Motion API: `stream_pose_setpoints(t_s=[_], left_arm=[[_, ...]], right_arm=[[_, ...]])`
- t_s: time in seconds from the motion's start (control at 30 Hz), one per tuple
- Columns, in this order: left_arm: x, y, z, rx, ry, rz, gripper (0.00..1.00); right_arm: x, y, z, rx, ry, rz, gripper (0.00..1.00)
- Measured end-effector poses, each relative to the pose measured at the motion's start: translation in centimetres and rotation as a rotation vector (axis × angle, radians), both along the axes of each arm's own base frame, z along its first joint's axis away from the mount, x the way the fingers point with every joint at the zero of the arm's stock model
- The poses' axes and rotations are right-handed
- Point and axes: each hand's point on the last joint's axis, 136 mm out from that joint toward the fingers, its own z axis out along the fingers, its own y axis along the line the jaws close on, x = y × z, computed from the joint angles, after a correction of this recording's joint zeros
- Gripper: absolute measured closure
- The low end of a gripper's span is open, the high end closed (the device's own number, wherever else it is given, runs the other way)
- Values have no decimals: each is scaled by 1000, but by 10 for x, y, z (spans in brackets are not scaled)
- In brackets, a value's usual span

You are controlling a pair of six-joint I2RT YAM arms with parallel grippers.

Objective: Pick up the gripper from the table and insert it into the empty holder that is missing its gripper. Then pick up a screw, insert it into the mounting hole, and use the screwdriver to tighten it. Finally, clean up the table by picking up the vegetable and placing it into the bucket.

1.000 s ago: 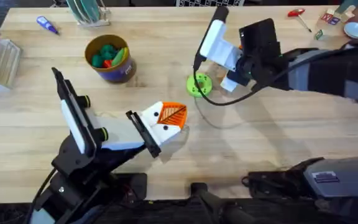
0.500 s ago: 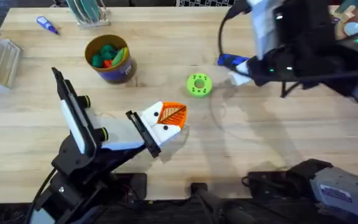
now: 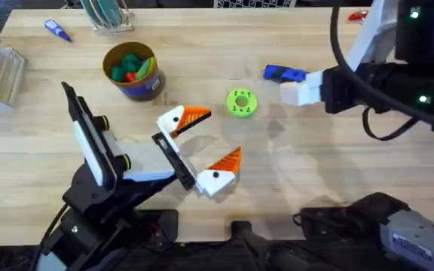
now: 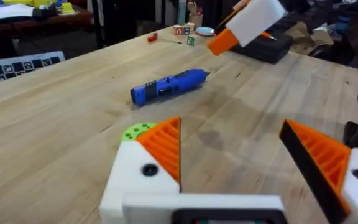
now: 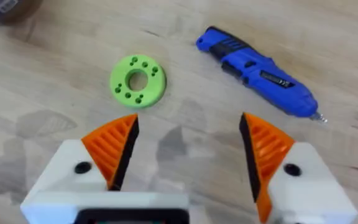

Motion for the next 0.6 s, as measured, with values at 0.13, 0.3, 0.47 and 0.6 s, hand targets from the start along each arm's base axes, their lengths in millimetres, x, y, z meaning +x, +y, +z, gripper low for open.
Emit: stream_pose_setpoints(t_s=[0.13, 0.3, 0.47, 0.6], left_arm=[[3, 2, 11, -27, -38, 19, 14], [16, 19, 16, 5, 0, 150, 15], [28, 56, 61, 47, 68, 367, 15], [34, 76, 92, 131, 169, 489, 15]], right_arm=[[-9, 1, -7, 6, 48, 9, 37], [-9, 3, -8, 13, 56, 13, 37], [-4, 5, -4, 26, 35, 17, 37], [-3, 6, -3, 29, 26, 17, 37]])
